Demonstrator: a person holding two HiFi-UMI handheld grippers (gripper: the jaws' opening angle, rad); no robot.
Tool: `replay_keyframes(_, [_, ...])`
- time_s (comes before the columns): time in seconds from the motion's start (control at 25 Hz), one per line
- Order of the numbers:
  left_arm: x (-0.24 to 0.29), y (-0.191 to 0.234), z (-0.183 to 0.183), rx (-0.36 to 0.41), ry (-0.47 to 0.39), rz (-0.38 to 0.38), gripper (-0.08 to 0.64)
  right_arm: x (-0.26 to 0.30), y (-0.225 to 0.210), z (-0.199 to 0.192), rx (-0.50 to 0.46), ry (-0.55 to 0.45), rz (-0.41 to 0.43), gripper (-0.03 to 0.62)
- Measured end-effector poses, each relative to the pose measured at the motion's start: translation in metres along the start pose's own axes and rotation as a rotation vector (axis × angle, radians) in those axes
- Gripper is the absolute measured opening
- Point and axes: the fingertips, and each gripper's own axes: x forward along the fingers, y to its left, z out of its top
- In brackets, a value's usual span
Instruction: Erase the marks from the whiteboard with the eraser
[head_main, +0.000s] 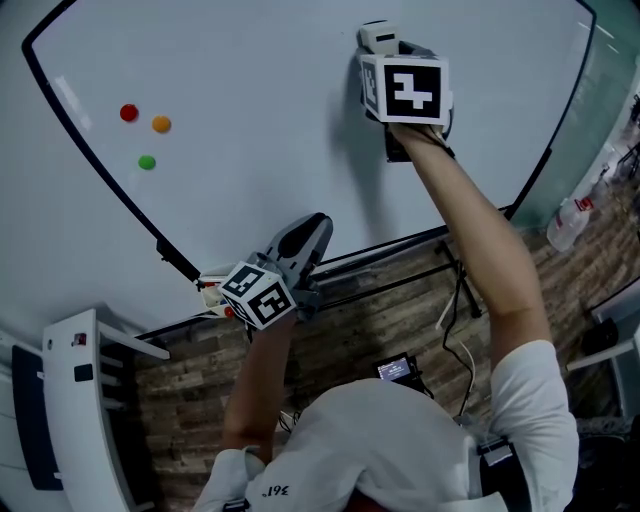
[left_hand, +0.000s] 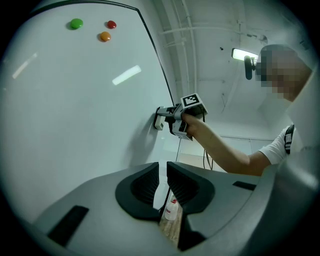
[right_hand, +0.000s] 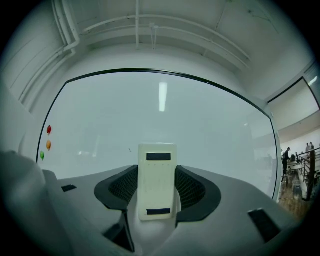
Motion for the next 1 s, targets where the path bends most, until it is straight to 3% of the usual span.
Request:
replay_keyframes(0.44, [-0.037, 0.014, 0.011, -0.012, -0.023, 0.027, 0.054, -0.001, 0.052, 0.006, -0.017, 0.007, 0.021, 0.253])
replay_keyframes(0.8, [-0.045, 0.017, 0.012, -0.016, -0.042, 0.037, 0.054, -0.005, 0.117, 0.009, -0.064, -0.017, 0.153, 0.253])
replay_keyframes(1.0, [-0.049, 0.019, 0.008, -0.037, -0.043, 0.063, 0.054, -0.01, 0.137, 0.017, -0.13, -0.058, 0.169, 0.253])
